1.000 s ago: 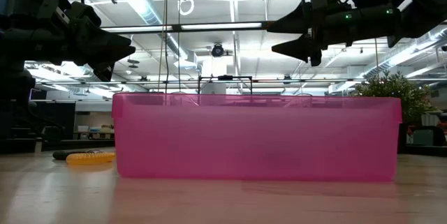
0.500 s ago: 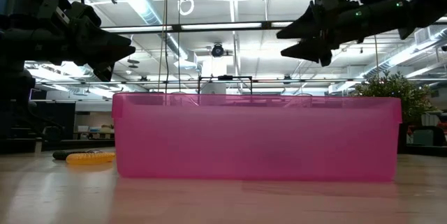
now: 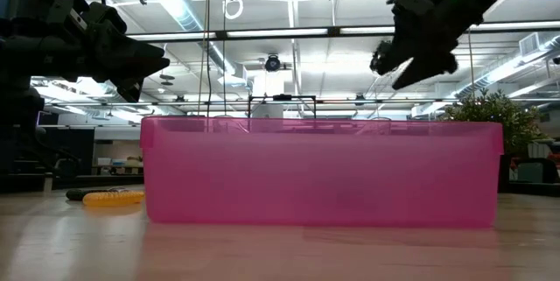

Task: Sort spring keychains
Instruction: Put the yellow spring keychain into the transparent bin

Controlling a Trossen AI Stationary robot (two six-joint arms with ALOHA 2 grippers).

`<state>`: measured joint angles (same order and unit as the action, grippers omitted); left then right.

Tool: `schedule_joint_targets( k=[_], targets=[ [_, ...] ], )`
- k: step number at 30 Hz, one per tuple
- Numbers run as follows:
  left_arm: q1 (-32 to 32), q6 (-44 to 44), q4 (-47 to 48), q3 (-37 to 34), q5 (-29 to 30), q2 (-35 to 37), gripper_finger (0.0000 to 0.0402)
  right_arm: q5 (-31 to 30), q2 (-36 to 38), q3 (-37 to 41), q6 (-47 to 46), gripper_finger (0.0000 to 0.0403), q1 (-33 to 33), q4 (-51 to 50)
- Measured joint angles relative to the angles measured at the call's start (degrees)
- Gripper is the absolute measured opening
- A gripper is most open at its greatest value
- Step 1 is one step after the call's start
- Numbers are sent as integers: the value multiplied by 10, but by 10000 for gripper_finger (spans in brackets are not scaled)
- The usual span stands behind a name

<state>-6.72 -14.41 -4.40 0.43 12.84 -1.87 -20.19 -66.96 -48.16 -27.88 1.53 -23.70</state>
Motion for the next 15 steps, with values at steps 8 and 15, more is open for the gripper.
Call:
schedule_joint_targets(
  k=[8, 15],
  targets=[
    [0, 0, 0, 0, 0, 0, 103, -3, -5, -11, -186, 301, -12, -173],
    [0, 0, 0, 0, 0, 0, 103, -6, -8, -11, -232, 301, -3, -262]
  ],
)
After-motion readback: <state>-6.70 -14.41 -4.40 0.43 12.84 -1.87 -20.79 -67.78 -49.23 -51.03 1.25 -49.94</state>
